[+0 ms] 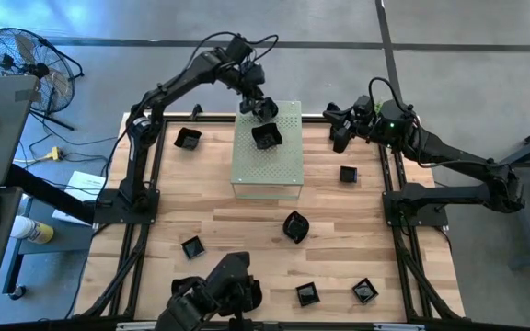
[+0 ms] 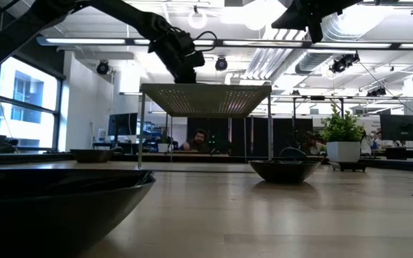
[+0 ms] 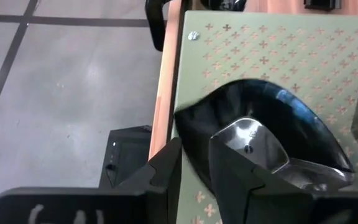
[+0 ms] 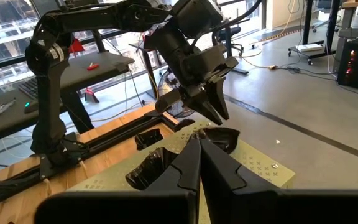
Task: Pick & Place Mini shaped plates
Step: Put the bottom right black square plate on the shelf
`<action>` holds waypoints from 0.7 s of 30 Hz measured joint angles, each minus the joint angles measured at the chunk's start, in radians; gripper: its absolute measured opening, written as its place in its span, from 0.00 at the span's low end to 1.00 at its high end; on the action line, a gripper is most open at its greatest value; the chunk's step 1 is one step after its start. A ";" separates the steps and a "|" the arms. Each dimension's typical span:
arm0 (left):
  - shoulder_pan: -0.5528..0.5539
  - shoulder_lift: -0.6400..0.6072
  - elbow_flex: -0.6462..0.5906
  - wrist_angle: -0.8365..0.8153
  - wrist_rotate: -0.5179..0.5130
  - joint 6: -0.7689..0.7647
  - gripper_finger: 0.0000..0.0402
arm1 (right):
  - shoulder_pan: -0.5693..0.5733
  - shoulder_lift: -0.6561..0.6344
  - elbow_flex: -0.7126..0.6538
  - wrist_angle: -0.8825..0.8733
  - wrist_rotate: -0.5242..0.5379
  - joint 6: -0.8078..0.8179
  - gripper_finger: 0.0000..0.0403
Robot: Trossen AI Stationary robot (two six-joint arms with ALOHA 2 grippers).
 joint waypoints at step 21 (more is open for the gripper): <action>0.008 -0.222 0.001 -0.053 -0.035 -0.275 0.03 | 0.000 0.000 0.000 -0.023 0.000 0.066 0.01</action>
